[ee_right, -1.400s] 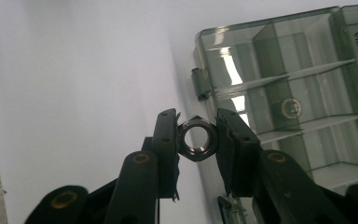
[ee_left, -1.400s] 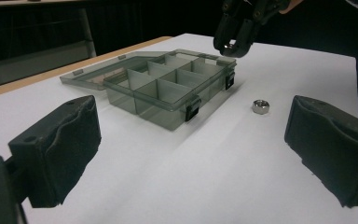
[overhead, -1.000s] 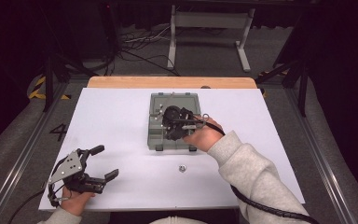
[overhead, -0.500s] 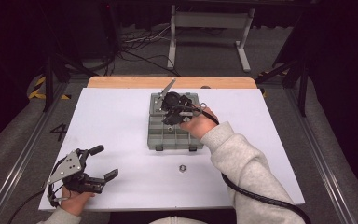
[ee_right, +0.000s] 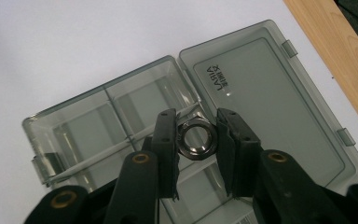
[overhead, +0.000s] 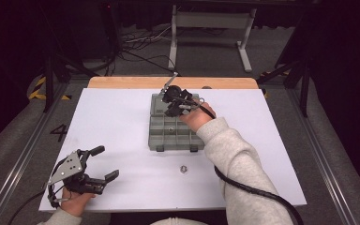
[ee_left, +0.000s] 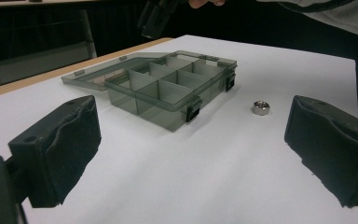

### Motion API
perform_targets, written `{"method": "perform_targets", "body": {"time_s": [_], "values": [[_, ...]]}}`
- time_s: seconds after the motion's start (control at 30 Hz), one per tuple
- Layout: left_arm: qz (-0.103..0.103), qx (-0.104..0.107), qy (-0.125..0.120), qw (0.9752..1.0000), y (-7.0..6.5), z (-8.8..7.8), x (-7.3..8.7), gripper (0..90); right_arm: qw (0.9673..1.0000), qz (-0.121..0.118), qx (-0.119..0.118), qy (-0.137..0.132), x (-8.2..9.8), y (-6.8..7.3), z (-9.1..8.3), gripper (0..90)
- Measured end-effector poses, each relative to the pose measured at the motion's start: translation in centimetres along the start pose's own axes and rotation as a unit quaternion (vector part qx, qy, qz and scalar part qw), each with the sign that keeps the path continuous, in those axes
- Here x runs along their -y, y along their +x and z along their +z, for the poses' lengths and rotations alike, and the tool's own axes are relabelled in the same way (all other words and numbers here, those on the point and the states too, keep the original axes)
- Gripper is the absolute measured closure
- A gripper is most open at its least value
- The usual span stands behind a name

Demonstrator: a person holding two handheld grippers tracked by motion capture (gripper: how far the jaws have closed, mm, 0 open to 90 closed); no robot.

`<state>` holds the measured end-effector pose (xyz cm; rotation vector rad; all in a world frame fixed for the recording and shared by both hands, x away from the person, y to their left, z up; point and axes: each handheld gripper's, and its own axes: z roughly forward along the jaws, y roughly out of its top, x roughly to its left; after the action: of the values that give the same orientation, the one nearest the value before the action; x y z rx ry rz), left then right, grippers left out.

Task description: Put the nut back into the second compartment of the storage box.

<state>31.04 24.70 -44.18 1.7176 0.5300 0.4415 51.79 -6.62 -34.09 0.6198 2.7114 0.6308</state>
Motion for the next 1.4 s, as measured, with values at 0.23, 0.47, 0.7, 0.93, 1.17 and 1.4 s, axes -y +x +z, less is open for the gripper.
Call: {"method": "perform_targets", "body": {"time_s": [0.23, 0.47, 0.7, 0.93, 1.17, 1.4], "values": [[0.0, -0.001, 0.0, 1.0, 0.1, 0.0, 0.0, 4.2, 0.9999, 0.009, -0.005, -0.003, 0.7, -0.2, 1.2, 69.8], [-0.002, 0.0, 0.001, 1.0, 0.0, 0.0, 0.0, 4.2, 0.9998, 0.014, -0.014, 0.003, 1.4, -0.1, 2.9, 69.7], [-0.001, 0.0, 0.001, 1.0, 0.0, 0.0, 0.0, 4.3, 0.9996, 0.02, -0.016, 0.013, 2.0, -0.2, 4.0, 69.7], [0.0, 0.001, 0.003, 1.0, 0.0, 0.0, 0.0, 4.2, 0.9993, 0.024, -0.02, 0.022, 2.3, -0.1, 4.9, 69.6], [-0.002, 0.002, 0.001, 1.0, -0.1, 0.0, 0.0, 4.3, 0.9995, 0.022, -0.013, 0.018, 2.4, 0.2, 4.7, 56.1], [-0.001, 0.001, 0.0, 1.0, 0.0, 0.0, 0.0, 4.2, 0.9997, 0.022, -0.009, -0.007, 2.2, 0.5, 1.7, 29.0]]}}
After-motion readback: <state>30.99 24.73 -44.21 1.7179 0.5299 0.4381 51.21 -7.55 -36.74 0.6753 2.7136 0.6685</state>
